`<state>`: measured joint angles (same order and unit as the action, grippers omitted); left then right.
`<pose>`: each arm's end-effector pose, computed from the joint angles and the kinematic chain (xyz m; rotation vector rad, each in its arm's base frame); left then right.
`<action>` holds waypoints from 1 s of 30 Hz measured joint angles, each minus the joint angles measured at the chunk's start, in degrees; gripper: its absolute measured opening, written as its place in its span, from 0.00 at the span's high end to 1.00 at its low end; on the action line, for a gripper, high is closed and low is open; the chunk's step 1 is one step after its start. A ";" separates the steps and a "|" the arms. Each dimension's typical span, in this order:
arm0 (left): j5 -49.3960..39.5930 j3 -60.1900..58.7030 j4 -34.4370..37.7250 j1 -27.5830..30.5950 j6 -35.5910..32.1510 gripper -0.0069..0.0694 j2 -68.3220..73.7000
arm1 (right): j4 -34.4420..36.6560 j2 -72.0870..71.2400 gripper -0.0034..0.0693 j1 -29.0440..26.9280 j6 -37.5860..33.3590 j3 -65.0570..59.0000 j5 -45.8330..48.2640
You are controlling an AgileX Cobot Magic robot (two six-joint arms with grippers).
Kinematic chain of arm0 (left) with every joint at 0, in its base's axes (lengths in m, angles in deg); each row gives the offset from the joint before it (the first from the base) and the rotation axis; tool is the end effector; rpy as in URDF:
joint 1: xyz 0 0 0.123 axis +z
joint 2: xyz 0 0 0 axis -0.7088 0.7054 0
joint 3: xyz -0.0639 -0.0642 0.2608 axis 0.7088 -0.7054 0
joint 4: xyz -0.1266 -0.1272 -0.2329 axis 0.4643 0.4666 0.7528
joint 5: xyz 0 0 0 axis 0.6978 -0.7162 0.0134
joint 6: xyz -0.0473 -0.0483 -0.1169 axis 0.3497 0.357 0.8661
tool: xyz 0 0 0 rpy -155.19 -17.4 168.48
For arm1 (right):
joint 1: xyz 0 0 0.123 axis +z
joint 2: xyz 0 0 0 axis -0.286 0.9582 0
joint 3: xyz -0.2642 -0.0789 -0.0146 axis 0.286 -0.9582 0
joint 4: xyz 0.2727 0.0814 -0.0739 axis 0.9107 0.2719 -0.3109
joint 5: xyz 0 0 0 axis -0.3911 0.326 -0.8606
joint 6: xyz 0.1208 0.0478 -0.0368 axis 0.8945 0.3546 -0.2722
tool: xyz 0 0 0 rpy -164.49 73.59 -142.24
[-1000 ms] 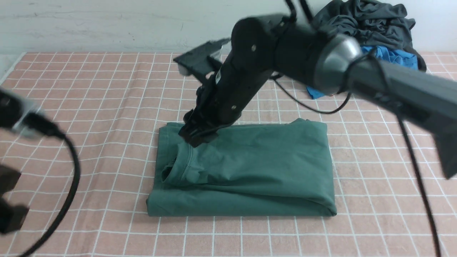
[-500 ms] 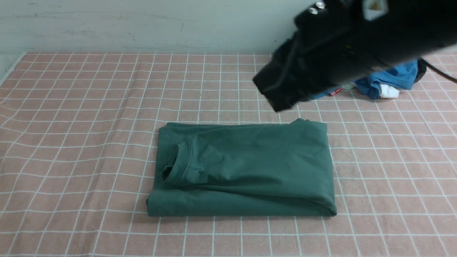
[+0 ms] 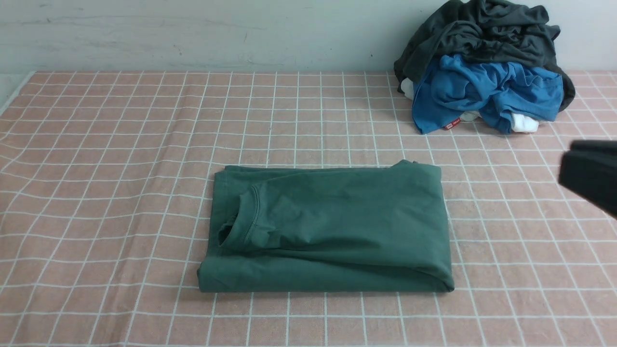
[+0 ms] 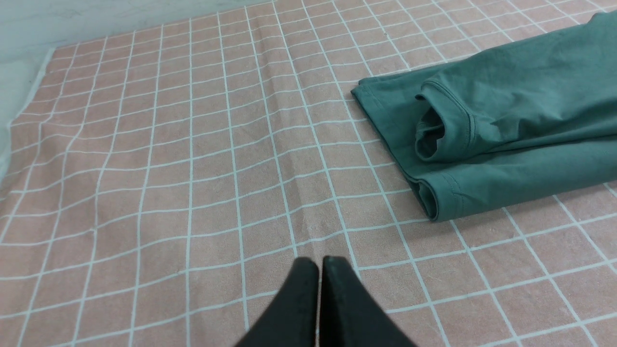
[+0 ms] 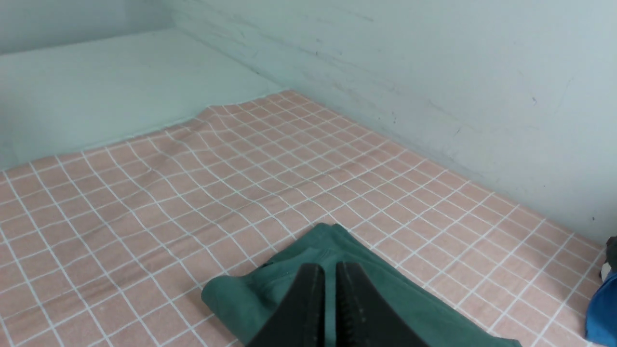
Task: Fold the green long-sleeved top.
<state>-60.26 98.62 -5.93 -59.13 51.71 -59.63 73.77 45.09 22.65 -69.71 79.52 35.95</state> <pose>0.1069 -0.0136 0.2765 0.2548 1.9324 -0.0164 0.1497 0.1361 0.3752 -0.7199 1.6992 0.5159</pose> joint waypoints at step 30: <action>-0.28 0.00 0.00 0.00 0.00 0.91 0.00 | -7.11 -26.82 0.97 -24.63 17.61 -37.03 -16.47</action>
<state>-60.55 98.62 -5.93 -59.13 51.71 -59.63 66.66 18.27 -1.98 -52.10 42.49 19.48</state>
